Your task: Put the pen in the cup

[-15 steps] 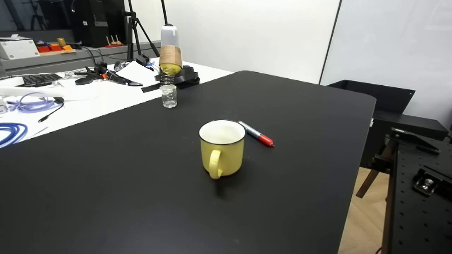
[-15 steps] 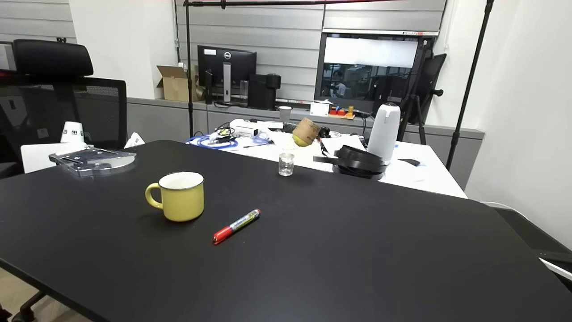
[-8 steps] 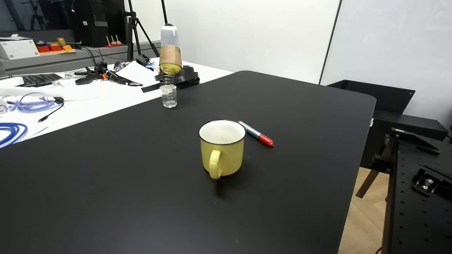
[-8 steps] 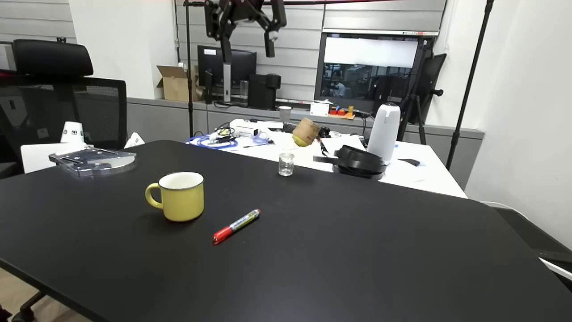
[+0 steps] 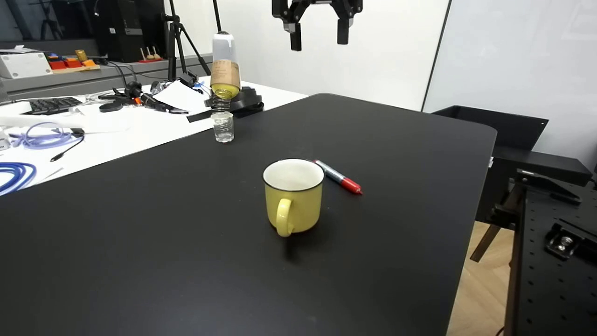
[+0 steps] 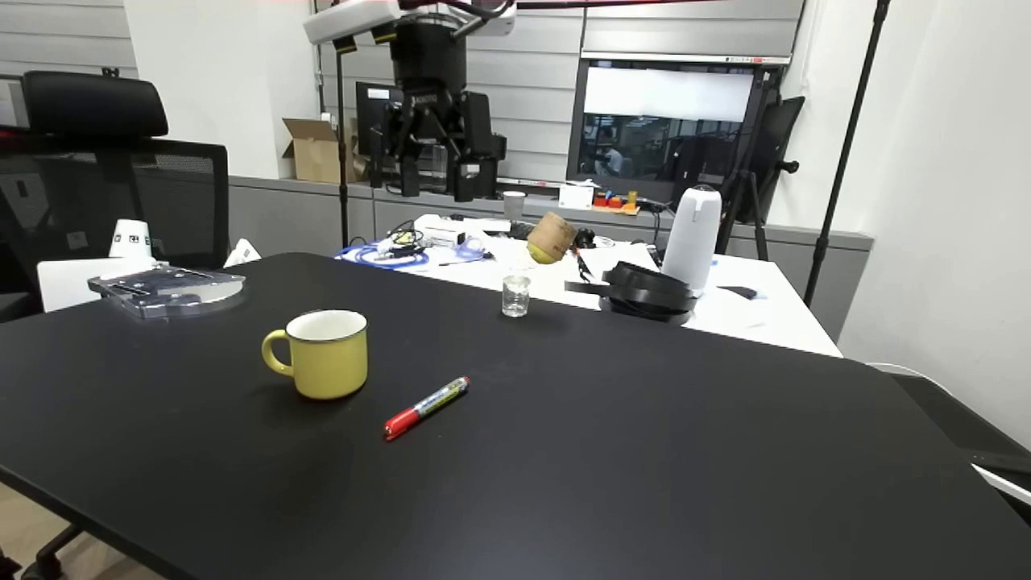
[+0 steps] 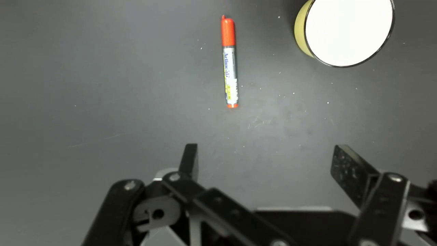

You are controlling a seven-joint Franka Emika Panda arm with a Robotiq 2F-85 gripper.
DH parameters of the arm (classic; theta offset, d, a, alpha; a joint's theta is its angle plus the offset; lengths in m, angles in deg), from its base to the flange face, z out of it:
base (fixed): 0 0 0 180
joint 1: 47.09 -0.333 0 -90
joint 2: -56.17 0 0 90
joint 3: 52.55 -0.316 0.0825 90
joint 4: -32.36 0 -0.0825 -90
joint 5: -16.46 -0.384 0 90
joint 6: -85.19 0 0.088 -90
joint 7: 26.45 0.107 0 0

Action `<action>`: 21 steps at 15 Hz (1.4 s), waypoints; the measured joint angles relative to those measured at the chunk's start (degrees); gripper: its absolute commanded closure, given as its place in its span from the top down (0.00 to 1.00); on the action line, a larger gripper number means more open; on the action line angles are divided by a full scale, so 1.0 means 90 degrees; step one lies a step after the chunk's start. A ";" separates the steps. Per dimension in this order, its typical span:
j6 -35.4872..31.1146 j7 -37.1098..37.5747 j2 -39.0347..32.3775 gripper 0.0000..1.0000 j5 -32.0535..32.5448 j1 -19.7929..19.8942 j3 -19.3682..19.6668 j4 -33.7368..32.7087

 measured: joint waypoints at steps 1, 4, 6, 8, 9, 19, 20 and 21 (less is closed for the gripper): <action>-0.0005 0.0022 -0.0001 1.00 -0.0020 0.0000 0.0000 0.0001; -0.0003 -0.0038 0.0002 1.00 -0.0076 0.0000 0.0003 0.0003; -0.0115 -0.0339 -0.0015 1.00 -0.0448 0.0000 0.0019 0.0058; -0.0257 -0.0755 -0.0102 1.00 -0.0927 0.0002 0.0038 0.0178; -0.0299 -0.0992 -0.0175 1.00 -0.1160 0.0003 0.0044 0.0244; -0.0848 -0.1563 -0.1057 1.00 -0.1292 0.0065 0.0248 0.0728; -0.0926 -0.1543 -0.1143 1.00 -0.1200 0.0074 0.0297 0.0776; -0.0992 -0.1512 -0.1232 1.00 -0.1109 0.0083 0.0347 0.0817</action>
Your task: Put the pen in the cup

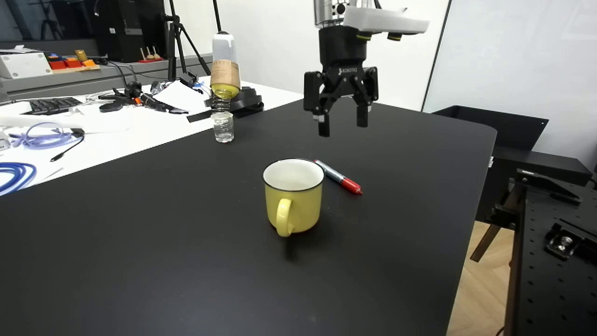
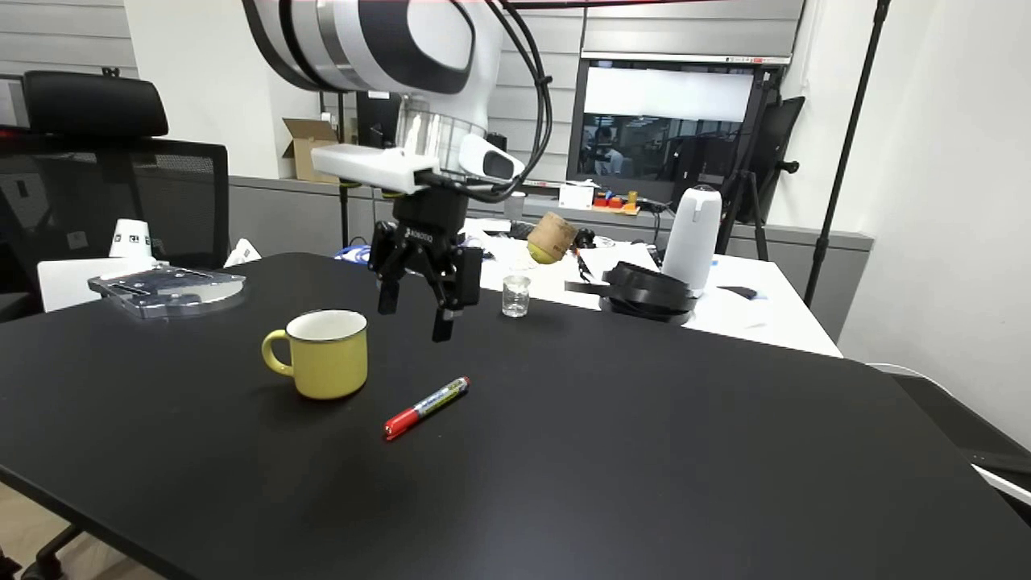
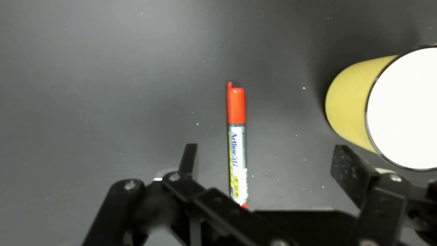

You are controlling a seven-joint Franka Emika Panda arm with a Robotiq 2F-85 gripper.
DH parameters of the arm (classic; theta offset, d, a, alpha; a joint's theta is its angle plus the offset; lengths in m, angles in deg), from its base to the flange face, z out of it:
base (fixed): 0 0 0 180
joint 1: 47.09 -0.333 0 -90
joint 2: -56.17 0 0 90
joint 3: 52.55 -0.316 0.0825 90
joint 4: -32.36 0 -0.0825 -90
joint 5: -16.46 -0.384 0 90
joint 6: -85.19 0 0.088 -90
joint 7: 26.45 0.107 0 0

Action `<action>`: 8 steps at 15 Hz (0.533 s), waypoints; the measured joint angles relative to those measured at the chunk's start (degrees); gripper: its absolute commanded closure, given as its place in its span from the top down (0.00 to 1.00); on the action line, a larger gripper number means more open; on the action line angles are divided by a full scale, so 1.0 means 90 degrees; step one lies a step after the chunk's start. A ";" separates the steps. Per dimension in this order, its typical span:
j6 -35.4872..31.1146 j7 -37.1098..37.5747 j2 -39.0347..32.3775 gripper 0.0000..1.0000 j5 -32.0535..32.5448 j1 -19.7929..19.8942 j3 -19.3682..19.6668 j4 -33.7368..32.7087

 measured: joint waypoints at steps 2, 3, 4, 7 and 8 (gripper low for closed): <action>-0.0120 0.0097 -0.0183 1.00 0.0186 0.0016 0.0107 0.0064; -0.0181 0.0169 -0.0277 1.00 0.0270 0.0022 0.0164 0.0084; -0.0221 0.0236 -0.0376 1.00 0.0353 0.0024 0.0215 0.0088; -0.0347 0.0379 -0.0625 1.00 0.0494 0.0017 0.0264 0.0087; -0.0377 0.0407 -0.0687 1.00 0.0510 -0.0003 0.0262 0.0083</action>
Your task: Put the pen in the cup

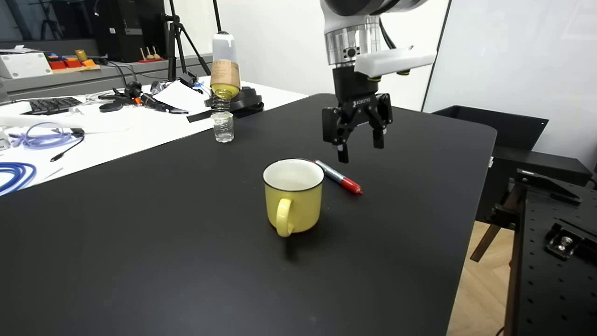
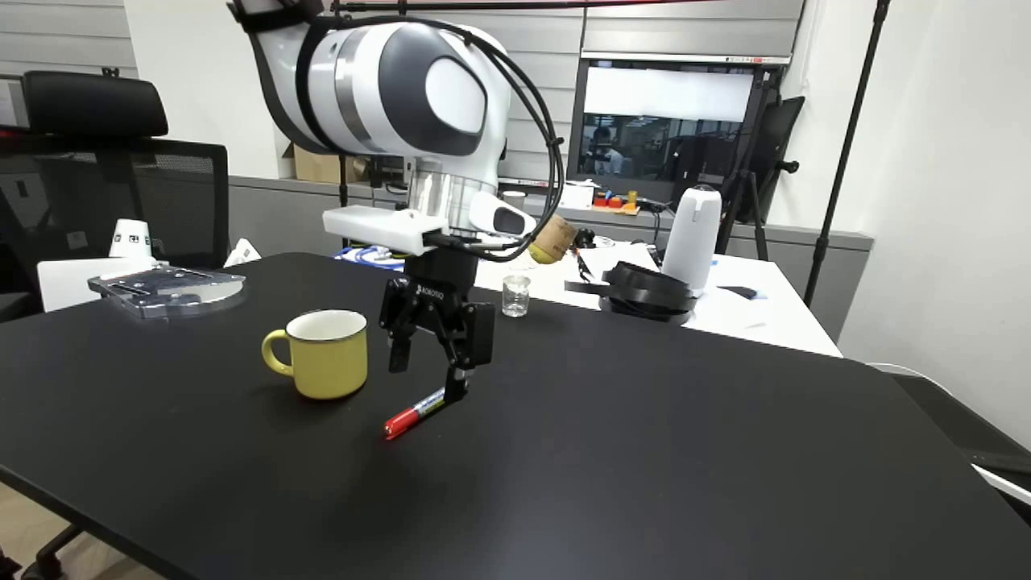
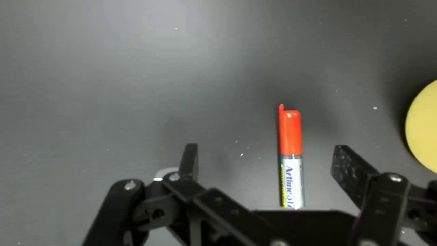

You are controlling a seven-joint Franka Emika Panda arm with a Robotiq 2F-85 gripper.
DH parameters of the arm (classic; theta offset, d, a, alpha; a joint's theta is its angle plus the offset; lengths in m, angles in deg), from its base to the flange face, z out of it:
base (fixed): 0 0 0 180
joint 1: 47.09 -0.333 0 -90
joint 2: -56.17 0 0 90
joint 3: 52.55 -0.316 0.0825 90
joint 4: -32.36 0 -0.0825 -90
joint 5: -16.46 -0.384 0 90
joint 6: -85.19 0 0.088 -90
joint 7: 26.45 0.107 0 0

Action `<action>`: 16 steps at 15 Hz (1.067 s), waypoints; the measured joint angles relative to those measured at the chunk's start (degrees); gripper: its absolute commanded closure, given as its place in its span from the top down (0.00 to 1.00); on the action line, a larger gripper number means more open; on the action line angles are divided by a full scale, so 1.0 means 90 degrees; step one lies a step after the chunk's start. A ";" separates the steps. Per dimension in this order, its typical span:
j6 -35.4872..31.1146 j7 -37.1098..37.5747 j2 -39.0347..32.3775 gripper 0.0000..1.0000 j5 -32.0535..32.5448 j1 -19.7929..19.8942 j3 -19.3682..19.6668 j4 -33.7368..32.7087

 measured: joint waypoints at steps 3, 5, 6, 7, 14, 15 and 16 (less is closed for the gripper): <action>-0.0063 0.0047 -0.0113 1.00 0.0014 -0.0102 -0.0014 -0.0021; -0.0071 0.0095 -0.0161 1.00 0.0036 -0.0169 -0.0017 -0.0037; -0.0073 0.0134 -0.0184 1.00 0.0054 -0.0190 -0.0017 -0.0038; -0.0076 0.0158 -0.0214 1.00 0.0063 -0.0200 -0.0017 -0.0041; -0.0210 0.0386 -0.0590 1.00 0.0051 -0.0204 -0.0011 -0.0210; -0.0246 0.0437 -0.0641 1.00 0.0051 -0.0204 -0.0009 -0.0254; -0.0286 0.0481 -0.0689 1.00 0.0048 -0.0204 -0.0007 -0.0303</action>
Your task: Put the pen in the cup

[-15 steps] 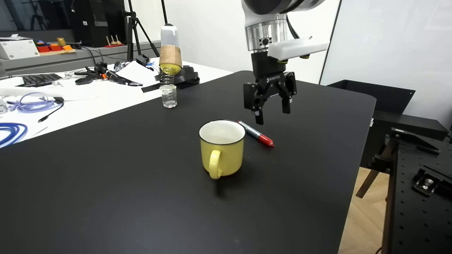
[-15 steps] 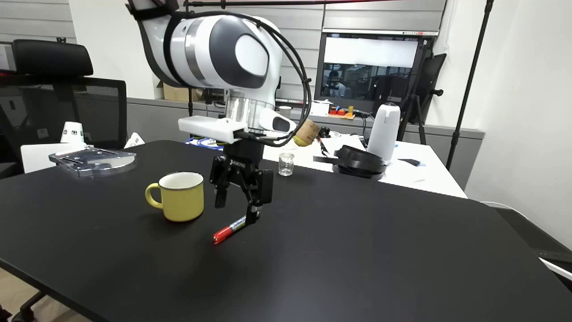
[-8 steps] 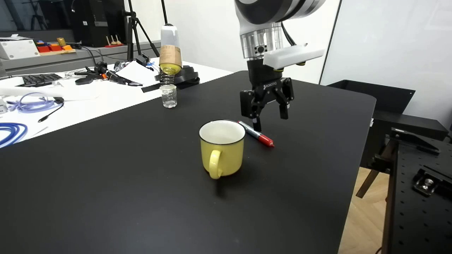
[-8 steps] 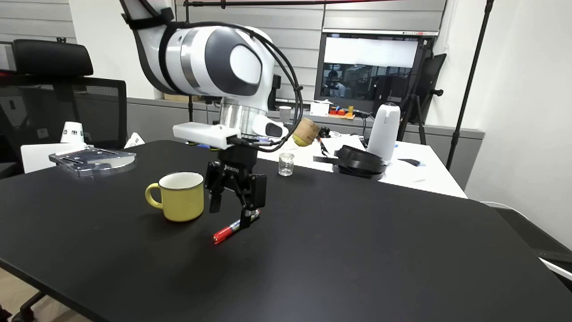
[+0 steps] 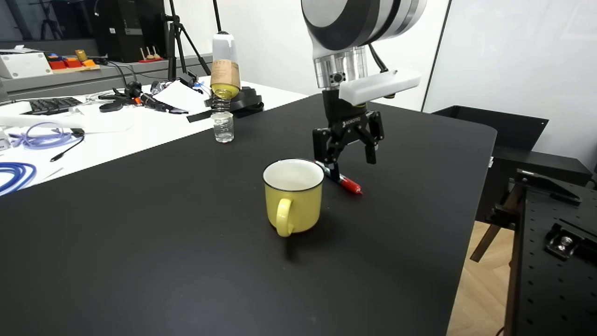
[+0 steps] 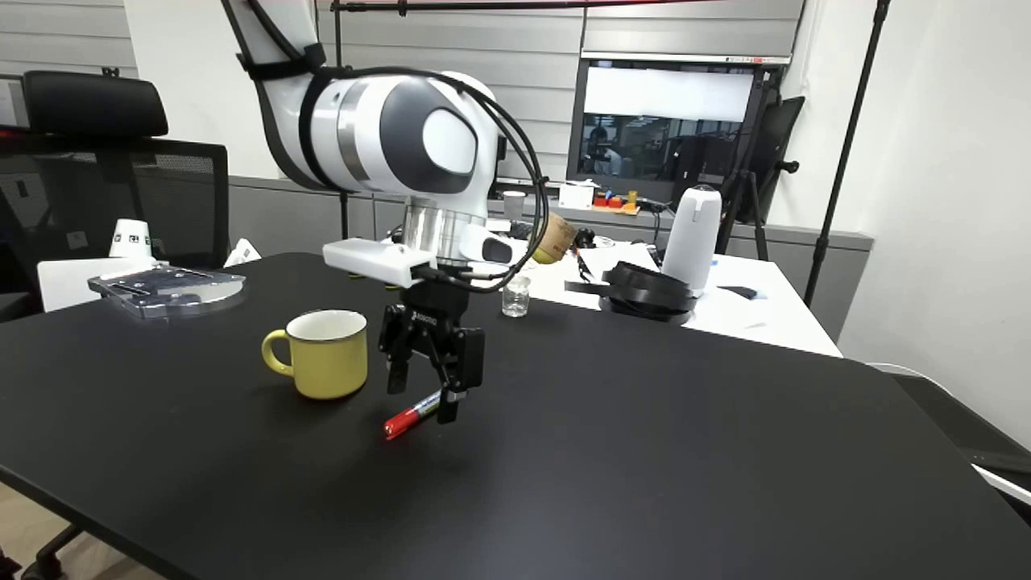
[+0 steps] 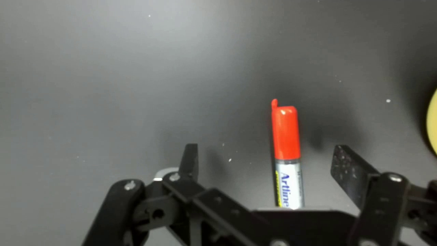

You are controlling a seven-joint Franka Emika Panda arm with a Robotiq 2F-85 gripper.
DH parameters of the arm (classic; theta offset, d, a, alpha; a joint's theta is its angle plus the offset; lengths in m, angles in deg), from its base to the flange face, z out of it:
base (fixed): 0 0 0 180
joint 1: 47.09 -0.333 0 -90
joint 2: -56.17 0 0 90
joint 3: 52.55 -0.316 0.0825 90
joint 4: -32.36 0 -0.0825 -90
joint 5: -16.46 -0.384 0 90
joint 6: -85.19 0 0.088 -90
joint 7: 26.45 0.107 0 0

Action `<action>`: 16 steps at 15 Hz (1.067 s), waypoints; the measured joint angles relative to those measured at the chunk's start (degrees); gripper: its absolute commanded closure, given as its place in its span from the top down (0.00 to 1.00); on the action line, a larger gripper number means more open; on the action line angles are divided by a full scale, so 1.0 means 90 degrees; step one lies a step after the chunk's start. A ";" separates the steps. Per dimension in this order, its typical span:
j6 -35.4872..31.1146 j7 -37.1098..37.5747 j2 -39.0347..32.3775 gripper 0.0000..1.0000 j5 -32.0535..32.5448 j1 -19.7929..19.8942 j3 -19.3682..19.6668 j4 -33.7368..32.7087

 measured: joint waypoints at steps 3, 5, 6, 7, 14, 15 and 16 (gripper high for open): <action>-0.0023 0.0095 -0.0153 0.67 -0.0023 0.0000 0.0009 -0.0180; -0.0030 0.0155 -0.0265 0.51 -0.0024 0.0000 0.0014 -0.0305; -0.0033 0.0173 -0.0323 0.45 -0.0024 -0.0001 0.0014 -0.0363; -0.0035 0.0182 -0.0376 0.37 -0.0024 -0.0003 0.0014 -0.0414; -0.0034 0.0209 -0.0513 0.05 -0.0029 -0.0062 0.0013 -0.0597; -0.0037 0.0210 -0.0512 0.05 -0.0029 -0.0062 0.0013 -0.0608; -0.0050 0.0211 -0.0510 0.05 -0.0025 -0.0063 0.0017 -0.0622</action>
